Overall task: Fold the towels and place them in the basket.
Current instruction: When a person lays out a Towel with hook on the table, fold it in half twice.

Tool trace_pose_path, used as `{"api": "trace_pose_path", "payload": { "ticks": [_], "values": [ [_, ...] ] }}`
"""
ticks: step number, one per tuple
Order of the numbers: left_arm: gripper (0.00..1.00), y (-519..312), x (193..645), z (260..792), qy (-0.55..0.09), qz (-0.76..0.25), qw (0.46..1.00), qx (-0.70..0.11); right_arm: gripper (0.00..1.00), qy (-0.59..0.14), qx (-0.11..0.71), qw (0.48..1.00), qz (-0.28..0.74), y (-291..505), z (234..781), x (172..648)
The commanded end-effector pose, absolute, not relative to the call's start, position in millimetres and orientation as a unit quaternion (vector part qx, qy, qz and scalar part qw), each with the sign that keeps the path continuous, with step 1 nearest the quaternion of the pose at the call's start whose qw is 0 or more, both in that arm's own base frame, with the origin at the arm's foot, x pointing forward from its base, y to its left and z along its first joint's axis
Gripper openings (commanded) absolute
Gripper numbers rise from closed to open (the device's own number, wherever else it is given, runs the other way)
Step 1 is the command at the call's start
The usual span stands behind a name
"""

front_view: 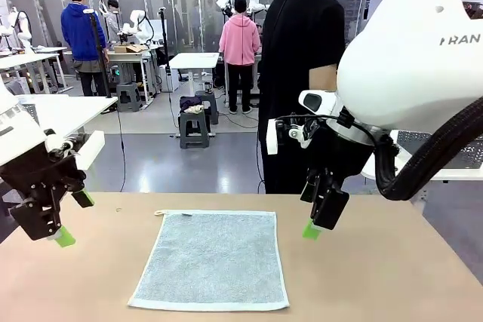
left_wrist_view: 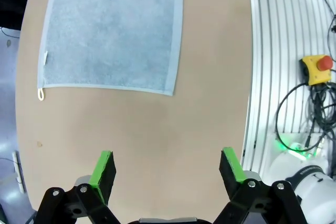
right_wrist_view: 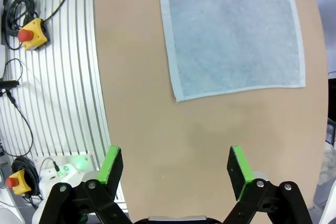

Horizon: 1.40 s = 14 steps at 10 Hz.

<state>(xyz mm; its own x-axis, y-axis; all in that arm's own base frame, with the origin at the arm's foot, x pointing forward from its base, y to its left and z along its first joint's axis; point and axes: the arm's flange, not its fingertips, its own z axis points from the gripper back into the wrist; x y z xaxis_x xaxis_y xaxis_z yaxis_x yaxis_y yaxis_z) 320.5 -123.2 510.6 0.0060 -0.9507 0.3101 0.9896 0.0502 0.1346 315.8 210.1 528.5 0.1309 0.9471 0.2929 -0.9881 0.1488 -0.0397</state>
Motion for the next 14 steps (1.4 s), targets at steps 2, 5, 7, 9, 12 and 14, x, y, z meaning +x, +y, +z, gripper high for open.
{"api": "trace_pose_path", "payload": {
  "ticks": [2,5,7,9,12,14],
  "values": [
    [1.00,-123.0,319.6,511.9,-0.161,-0.687,0.707,-0.052,1.00,-0.125,0.077,0.750,0.645,210.1,528.0,314.6],
    [1.00,-140.9,321.4,503.8,-0.148,-0.694,0.703,-0.042,1.00,-0.125,0.071,0.737,0.660,223.4,521.9,313.5],
    [1.00,-174.6,326.2,476.1,-0.126,-0.706,0.697,-0.017,1.00,-0.111,0.057,0.732,0.670,240.4,496.6,315.3],
    [1.00,-197.2,331.8,434.1,-0.106,-0.715,0.691,-0.005,1.00,-0.082,0.042,0.747,0.659,248.6,457.1,317.1],
    [1.00,-221.4,327.4,363.2,-0.085,-0.709,0.700,0.025,1.00,-0.057,0.015,0.752,0.657,261.0,400.6,314.9],
    [1.00,-219.3,324.4,334.4,-0.075,-0.707,0.703,0.035,1.00,-0.069,0.011,0.746,0.663,267.4,373.7,315.5]
  ]
}}
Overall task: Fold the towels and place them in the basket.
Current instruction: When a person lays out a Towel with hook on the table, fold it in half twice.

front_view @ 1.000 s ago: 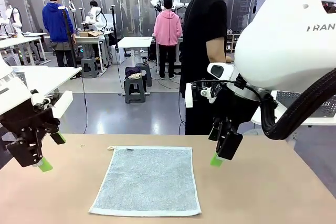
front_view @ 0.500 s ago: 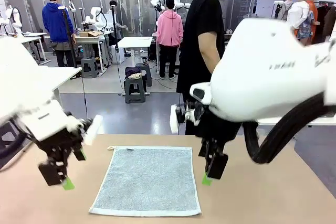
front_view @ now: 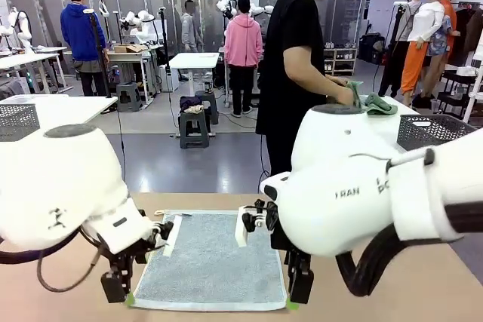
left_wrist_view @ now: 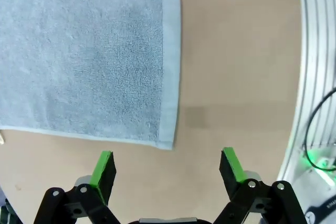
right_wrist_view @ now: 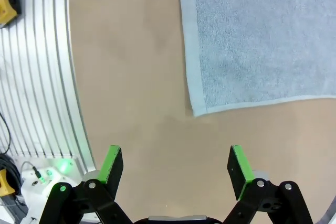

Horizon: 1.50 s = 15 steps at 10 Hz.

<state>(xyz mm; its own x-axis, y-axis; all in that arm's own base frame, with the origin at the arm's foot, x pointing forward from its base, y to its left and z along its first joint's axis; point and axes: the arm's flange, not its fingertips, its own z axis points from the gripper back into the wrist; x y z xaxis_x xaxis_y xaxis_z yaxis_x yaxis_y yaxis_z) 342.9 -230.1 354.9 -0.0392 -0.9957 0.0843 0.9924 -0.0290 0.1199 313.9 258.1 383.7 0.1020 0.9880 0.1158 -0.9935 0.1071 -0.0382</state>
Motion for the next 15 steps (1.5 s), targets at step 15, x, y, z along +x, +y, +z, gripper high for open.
{"api": "trace_pose_path", "payload": {
  "ticks": [15],
  "values": [
    [1.00,-218.4,356.8,296.2,-0.023,-0.726,0.687,0.020,1.00,-0.014,0.012,0.738,0.675,267.0,298.9,334.8]
  ]
}}
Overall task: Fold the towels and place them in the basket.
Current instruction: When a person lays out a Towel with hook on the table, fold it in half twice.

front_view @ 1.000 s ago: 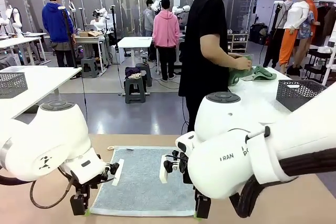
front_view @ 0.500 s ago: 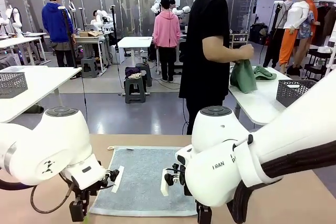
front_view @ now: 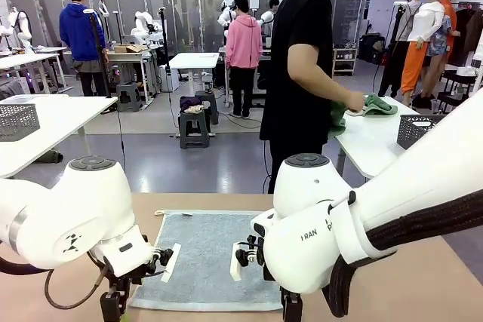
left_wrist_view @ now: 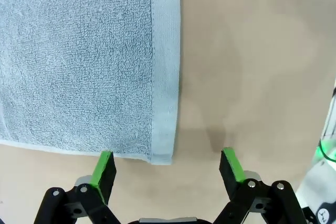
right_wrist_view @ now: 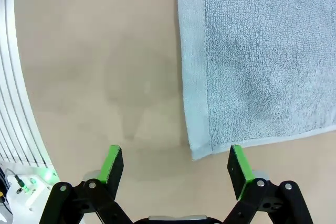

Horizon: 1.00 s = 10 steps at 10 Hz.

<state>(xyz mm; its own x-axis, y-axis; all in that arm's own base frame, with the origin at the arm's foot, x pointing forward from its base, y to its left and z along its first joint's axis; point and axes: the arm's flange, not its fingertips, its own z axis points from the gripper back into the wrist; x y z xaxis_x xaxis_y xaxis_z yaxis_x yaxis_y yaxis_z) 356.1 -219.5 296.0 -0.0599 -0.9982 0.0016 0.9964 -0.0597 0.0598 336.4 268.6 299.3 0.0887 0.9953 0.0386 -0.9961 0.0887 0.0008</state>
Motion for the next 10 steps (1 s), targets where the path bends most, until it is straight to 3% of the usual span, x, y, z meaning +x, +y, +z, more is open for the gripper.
{"api": "trace_pose_path", "payload": {
  "ticks": [1,10],
  "values": [
    [1.00,-218.4,356.8,296.2,-0.023,-0.726,0.687,0.020,1.00,-0.014,0.012,0.738,0.675,267.0,298.9,334.8],
    [1.00,-223.9,358.2,294.1,-0.042,-0.726,0.686,-0.012,1.00,-0.015,0.005,0.730,0.684,275.7,290.5,343.8]
  ]
}}
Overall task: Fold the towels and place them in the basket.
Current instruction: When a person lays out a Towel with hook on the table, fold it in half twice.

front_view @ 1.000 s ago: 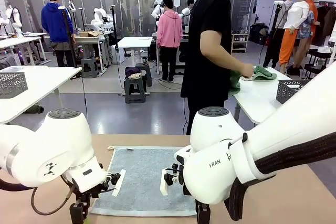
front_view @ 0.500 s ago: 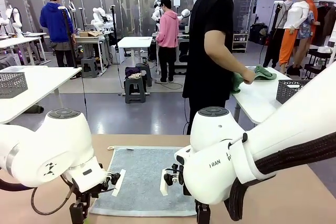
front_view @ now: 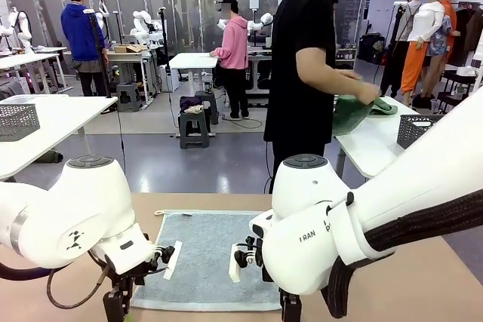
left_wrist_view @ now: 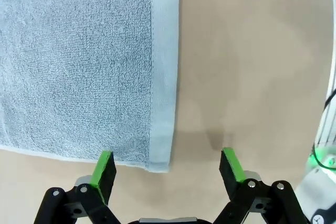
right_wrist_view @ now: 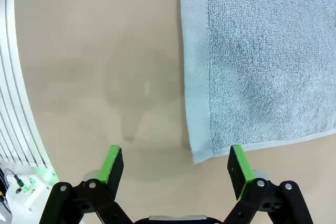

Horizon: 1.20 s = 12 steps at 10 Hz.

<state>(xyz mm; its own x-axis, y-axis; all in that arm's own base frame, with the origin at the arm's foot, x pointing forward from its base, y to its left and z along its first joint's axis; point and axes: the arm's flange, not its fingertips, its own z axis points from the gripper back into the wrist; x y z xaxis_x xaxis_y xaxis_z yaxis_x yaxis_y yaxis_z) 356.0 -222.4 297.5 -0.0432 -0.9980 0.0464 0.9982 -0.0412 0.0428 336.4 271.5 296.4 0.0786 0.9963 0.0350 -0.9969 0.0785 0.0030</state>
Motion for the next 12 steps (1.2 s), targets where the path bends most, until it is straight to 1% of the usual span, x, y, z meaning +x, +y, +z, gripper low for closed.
{"api": "trace_pose_path", "payload": {
  "ticks": [1,10,11,12],
  "values": [
    [1.00,-225.1,359.3,292.8,-0.041,-0.727,0.686,-0.010,1.00,-0.017,0.004,0.728,0.685,276.8,288.3,345.9],
    [1.00,-225.9,361.6,286.3,-0.035,-0.728,0.684,-0.021,1.00,-0.017,0.008,0.726,0.688,277.1,281.2,349.0],
    [0.84,-225.6,361.0,286.8,-0.038,-0.729,0.684,-0.017,0.80,-0.018,0.007,0.726,0.688,276.7,281.5,348.3],
    [0.80,-225.7,360.3,288.4,-0.044,-0.728,0.684,-0.014,0.80,-0.019,0.005,0.726,0.688,276.0,282.4,347.8]
  ]
}}
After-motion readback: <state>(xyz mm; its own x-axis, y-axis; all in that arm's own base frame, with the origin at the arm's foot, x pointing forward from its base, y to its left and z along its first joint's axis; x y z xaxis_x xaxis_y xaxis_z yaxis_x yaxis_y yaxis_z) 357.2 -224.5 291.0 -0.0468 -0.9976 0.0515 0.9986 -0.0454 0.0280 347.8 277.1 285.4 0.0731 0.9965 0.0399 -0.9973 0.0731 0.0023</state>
